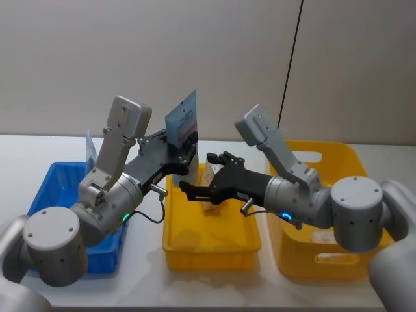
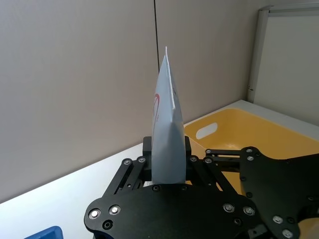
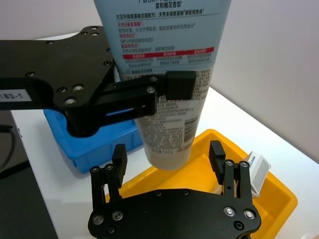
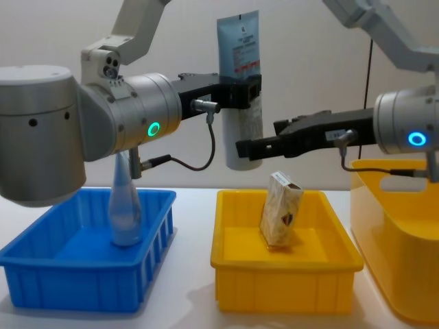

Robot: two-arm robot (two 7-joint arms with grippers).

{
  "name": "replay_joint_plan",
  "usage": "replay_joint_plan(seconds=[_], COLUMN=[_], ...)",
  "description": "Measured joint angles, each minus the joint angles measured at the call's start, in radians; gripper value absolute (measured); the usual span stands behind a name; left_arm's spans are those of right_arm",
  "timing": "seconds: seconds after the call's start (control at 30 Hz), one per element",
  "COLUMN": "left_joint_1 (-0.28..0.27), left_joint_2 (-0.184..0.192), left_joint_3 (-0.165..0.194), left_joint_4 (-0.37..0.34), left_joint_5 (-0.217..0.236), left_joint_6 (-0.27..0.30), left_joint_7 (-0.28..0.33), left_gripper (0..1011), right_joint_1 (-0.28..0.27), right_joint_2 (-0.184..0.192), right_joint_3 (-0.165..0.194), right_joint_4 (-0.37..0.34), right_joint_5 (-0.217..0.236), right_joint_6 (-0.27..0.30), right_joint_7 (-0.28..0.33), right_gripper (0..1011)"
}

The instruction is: Bimanual collaborative sorting of washing and personal care products

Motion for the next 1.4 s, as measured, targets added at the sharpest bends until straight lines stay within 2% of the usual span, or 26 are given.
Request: replay_joint_plan(seconds=[0.33,0.53,0.77,1.1,1.23,1.37,1.4], left_joint_1=[0.0,0.0,0.0,0.0,0.0,0.0,0.0], left_joint_2=[0.0,0.0,0.0,0.0,0.0,0.0,0.0], left_joint_3=[0.0,0.0,0.0,0.0,0.0,0.0,0.0], left_joint_4=[0.0,0.0,0.0,0.0,0.0,0.0,0.0], left_joint_5=[0.0,0.0,0.0,0.0,0.0,0.0,0.0], left_joint_6=[0.0,0.0,0.0,0.0,0.0,0.0,0.0], left_joint_7=[0.0,0.0,0.0,0.0,0.0,-0.001,-0.001], left_gripper=[269,269,269,269,331,486,497], right_joint_1=[0.045,0.067,0.083,0.095,0.096,0.097,0.097], right_joint_2=[-0.019,-0.029,-0.037,-0.041,-0.041,-0.04,-0.04], right_joint_3=[-0.02,-0.028,-0.034,-0.042,-0.044,-0.045,-0.046], right_joint_4=[0.076,0.112,0.139,0.153,0.154,0.154,0.154], right_joint_5=[-0.001,0.006,0.018,0.033,0.038,0.042,0.043], right_joint_6=[-0.021,-0.035,-0.047,-0.056,-0.058,-0.06,-0.06], right_joint_7=[0.011,0.021,0.03,0.039,0.039,0.039,0.039], right_gripper=[996,881,645,537,490,423,401])
